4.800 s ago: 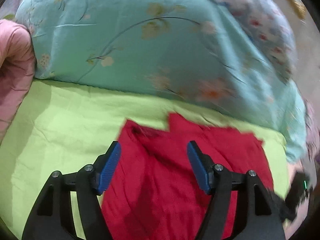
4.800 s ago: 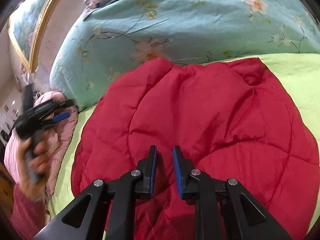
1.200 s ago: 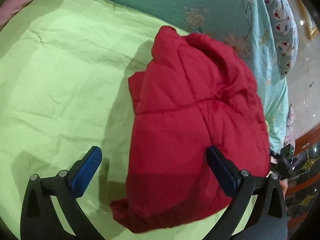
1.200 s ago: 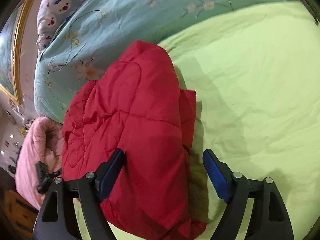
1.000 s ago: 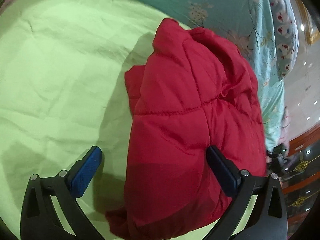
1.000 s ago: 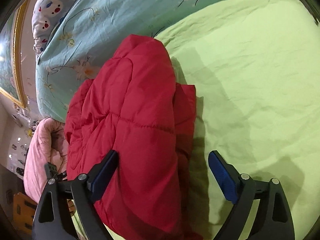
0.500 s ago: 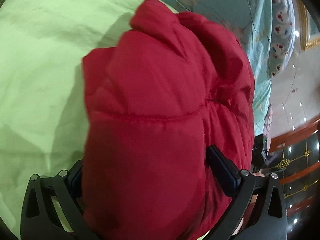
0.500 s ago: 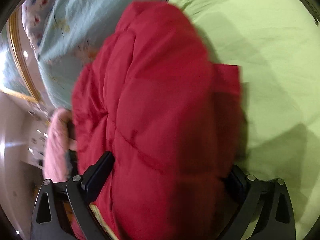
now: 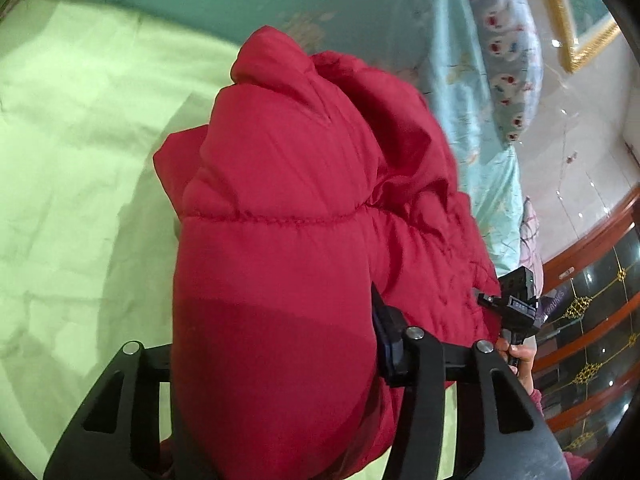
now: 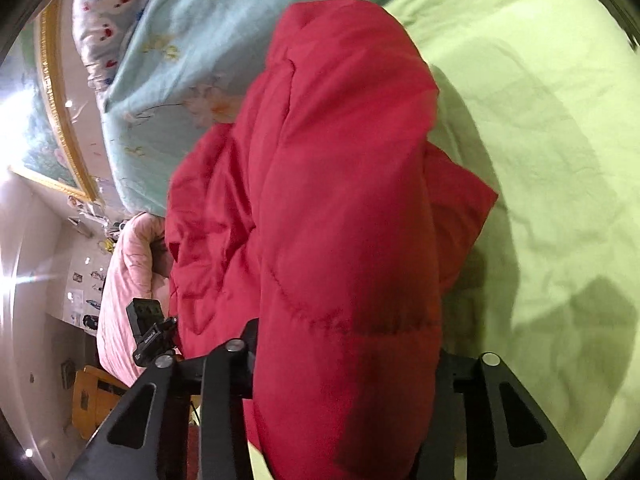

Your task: Fold large clothes

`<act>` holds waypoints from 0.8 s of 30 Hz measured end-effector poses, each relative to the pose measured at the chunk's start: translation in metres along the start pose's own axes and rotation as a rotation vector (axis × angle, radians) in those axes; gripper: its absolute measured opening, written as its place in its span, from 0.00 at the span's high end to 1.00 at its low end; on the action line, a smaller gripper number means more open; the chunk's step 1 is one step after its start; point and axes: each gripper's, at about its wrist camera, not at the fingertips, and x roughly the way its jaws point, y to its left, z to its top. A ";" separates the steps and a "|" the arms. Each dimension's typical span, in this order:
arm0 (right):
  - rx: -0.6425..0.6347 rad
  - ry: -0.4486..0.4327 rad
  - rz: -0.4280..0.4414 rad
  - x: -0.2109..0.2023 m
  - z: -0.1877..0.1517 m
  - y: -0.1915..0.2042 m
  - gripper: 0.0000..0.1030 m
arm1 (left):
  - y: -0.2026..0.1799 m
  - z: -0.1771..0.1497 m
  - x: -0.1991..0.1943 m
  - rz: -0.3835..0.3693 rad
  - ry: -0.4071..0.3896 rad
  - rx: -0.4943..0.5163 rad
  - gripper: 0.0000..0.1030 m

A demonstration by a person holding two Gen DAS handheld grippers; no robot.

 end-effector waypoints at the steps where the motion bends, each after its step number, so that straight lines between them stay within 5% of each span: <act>1: -0.008 0.001 0.000 -0.003 -0.003 0.004 0.63 | -0.002 -0.001 -0.007 0.001 -0.007 0.004 0.53; 13: -0.079 0.036 0.005 -0.035 -0.091 0.058 0.64 | -0.021 -0.074 -0.085 0.016 -0.059 0.025 0.54; 24: -0.110 0.060 0.027 -0.056 -0.170 0.069 0.64 | -0.013 -0.151 -0.136 0.003 -0.096 0.017 0.54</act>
